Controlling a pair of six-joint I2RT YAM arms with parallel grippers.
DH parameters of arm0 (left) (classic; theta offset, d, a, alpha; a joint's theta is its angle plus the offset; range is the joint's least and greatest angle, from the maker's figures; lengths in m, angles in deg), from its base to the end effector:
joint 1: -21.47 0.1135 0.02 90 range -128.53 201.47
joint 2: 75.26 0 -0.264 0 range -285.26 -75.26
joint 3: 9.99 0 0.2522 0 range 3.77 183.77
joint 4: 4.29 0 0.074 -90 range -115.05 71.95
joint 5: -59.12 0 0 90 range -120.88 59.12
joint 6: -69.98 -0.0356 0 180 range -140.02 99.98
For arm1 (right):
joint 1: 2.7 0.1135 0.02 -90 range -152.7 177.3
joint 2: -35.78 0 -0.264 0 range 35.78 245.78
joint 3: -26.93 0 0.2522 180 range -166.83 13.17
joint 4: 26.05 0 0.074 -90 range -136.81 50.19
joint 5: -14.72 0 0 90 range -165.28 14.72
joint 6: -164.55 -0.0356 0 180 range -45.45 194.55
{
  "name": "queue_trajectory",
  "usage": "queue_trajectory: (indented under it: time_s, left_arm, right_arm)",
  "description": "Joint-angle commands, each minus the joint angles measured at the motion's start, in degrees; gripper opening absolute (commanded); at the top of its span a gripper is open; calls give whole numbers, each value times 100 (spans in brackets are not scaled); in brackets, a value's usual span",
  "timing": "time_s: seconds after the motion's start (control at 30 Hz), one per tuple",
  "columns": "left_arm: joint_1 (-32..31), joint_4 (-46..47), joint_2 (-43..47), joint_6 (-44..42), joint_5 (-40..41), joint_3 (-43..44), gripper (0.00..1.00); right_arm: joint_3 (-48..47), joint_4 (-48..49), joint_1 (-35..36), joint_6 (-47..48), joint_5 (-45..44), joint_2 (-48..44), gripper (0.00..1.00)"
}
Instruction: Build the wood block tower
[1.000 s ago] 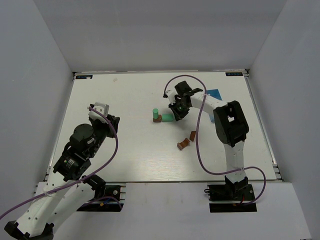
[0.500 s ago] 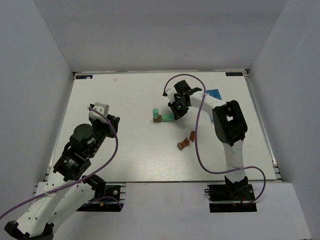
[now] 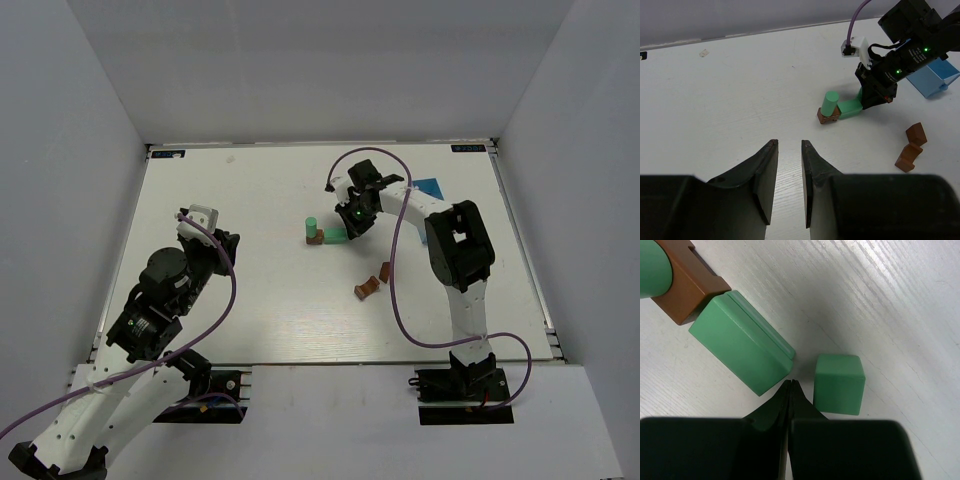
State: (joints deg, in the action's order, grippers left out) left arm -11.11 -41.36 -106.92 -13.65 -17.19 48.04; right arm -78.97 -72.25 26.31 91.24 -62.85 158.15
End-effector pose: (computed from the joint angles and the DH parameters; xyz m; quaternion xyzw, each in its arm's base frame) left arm 0.1124 -0.0618 0.3439 0.0993 0.7618 -0.1247 0.6279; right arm 0.3926 0.2265 0.1683 -0.3987 0.8802 0.1298 0.2222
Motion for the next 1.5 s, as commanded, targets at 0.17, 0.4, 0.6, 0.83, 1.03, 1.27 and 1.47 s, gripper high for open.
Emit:
queue_trajectory:
  time_s: [0.17, 0.4, 0.6, 0.83, 1.03, 1.27, 1.47]
  left_arm:
    - [32, 90, -7, -48, -33, -33, 36]
    - [32, 90, -7, -48, -33, -33, 36]
    - [32, 90, -7, -48, -33, -33, 36]
    - [32, 90, -7, -48, -33, -33, 36]
    - [32, 90, -7, -48, -33, -33, 36]
    - [32, 90, -7, -48, -33, -33, 36]
    - [32, 90, -7, -48, -33, -33, 36]
  right_arm:
    - [-217, 89, 52, -87, 208, 86, 0]
    - [-208, 89, 60, -69, 243, 77, 0]
    - [-208, 98, 52, -87, 243, 94, 0]
    - [-182, 98, 60, -192, 287, 94, 0]
    - [-147, 177, 60, -315, 278, 86, 0]
    - [-111, 204, 51, -394, 322, 94, 0]
    - [-103, 204, 52, -438, 269, 103, 0]
